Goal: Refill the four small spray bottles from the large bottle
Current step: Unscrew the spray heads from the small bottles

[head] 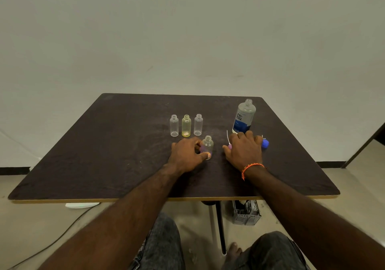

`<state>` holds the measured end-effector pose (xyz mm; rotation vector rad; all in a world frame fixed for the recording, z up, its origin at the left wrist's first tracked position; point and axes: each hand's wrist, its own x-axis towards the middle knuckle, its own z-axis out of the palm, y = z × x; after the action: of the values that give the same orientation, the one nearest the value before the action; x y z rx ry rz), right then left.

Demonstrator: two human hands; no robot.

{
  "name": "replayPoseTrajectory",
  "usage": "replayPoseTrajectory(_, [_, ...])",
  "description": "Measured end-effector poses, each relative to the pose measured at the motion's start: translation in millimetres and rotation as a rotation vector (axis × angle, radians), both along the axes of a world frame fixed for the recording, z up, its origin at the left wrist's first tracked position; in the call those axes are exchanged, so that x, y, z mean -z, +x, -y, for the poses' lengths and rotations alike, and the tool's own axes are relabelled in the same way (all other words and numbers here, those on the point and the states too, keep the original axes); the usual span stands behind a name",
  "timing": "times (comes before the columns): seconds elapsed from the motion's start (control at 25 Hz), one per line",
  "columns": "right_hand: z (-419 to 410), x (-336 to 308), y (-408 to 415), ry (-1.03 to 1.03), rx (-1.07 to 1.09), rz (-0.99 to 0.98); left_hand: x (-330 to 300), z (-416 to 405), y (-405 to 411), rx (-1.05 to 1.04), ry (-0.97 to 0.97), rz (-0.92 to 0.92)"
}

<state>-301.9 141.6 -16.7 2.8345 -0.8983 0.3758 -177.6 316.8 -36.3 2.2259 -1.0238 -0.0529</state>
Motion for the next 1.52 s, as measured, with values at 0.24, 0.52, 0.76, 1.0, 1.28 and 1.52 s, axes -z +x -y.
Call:
replayPoseTrajectory(0.24, [0.0,0.0,1.3,0.009,0.000,0.015,1.5,0.3,0.9,-0.006,-0.007,0.001])
replayPoseTrajectory(0.52, [-1.7,0.7,2.1,0.005,-0.015,0.018,4.3,0.5,2.4,-0.004,-0.001,0.008])
replayPoseTrajectory(0.76, [-1.2,2.6,4.2,0.006,-0.011,0.007,4.1,-0.4,2.7,0.002,0.014,0.015])
replayPoseTrajectory(1.0, [-5.5,-0.3,4.4,-0.050,0.036,-0.030,4.2,0.5,2.7,-0.003,0.015,0.005])
replayPoseTrajectory(1.28, [-7.6,-4.7,4.3,-0.098,0.128,-0.003,4.9,-0.5,2.5,0.000,-0.001,0.007])
replayPoseTrajectory(1.52, [-7.3,-4.9,3.9,-0.097,0.123,0.017,5.0,-1.5,2.4,0.008,-0.012,0.018])
